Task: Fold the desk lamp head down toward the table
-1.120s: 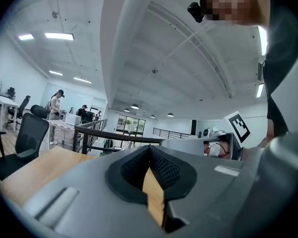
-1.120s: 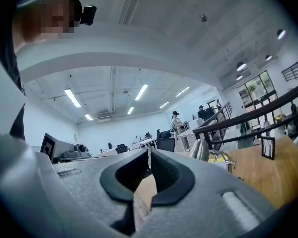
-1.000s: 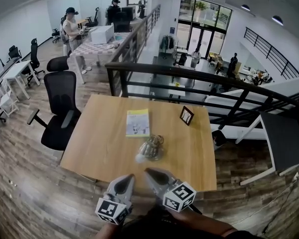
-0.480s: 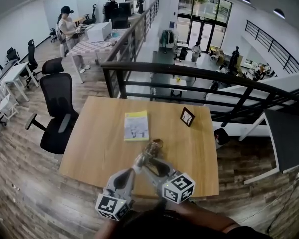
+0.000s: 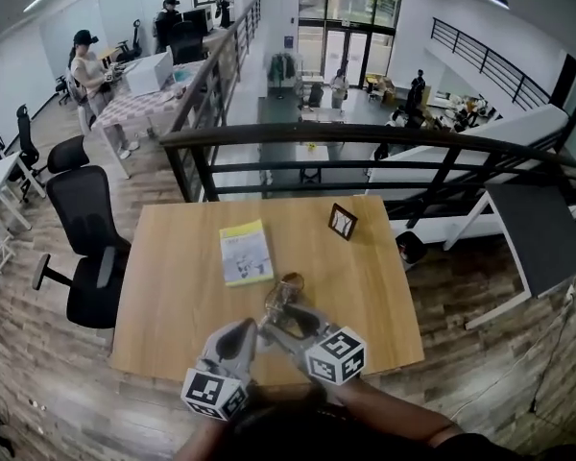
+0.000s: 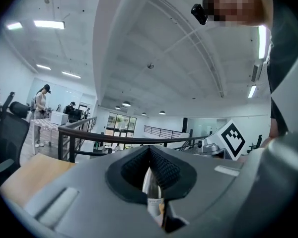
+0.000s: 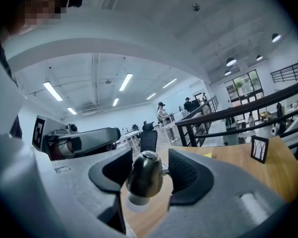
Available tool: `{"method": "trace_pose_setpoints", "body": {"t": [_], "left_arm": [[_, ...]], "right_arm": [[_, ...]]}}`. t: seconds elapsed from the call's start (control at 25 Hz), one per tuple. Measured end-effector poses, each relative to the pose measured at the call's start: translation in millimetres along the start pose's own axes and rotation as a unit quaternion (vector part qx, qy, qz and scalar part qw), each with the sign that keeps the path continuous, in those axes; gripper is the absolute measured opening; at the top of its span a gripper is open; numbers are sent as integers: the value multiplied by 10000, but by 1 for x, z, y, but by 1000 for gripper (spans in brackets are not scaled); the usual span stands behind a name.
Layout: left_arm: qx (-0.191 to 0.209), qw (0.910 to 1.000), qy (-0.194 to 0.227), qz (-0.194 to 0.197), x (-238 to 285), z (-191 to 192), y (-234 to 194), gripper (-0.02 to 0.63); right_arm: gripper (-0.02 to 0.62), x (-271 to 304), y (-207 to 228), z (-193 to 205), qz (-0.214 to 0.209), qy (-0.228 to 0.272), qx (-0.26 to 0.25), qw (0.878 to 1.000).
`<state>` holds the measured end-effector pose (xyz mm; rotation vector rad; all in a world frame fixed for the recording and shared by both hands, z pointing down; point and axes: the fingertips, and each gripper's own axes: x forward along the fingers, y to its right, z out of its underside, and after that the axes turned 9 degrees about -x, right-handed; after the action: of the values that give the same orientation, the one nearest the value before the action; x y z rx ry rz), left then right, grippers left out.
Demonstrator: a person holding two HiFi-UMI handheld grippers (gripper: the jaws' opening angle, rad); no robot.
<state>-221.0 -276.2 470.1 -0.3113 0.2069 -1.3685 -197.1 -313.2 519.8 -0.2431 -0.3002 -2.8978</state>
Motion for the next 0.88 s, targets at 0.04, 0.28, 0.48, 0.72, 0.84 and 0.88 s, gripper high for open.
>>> {"method": "trace_pose_setpoints", "body": {"t": [0.04,0.28,0.48,0.72,0.84,0.88], "left_arm": [[-11,9999,-42,121,5,-1,-2,2],[56,9966,-293,769,20,-10,-12,2],[14,9908,-506,1259,26,-6,-20,2],[-25,9813,-763,1766,24,4,-26,2],[-58,9769,-883,1948,20,10,-30,2],[-74,9756,-917,1992,18,12,-32,2]], "right_arm": [[216,2,2,0,41,-18,27,10000],[219,14,0,2,204,-132,92,9997],[219,15,4,8,471,-112,194,9986],[216,11,4,9,762,-94,116,9970],[213,11,2,14,898,-172,69,9958],[212,12,-1,18,928,-277,18,9953]]}}
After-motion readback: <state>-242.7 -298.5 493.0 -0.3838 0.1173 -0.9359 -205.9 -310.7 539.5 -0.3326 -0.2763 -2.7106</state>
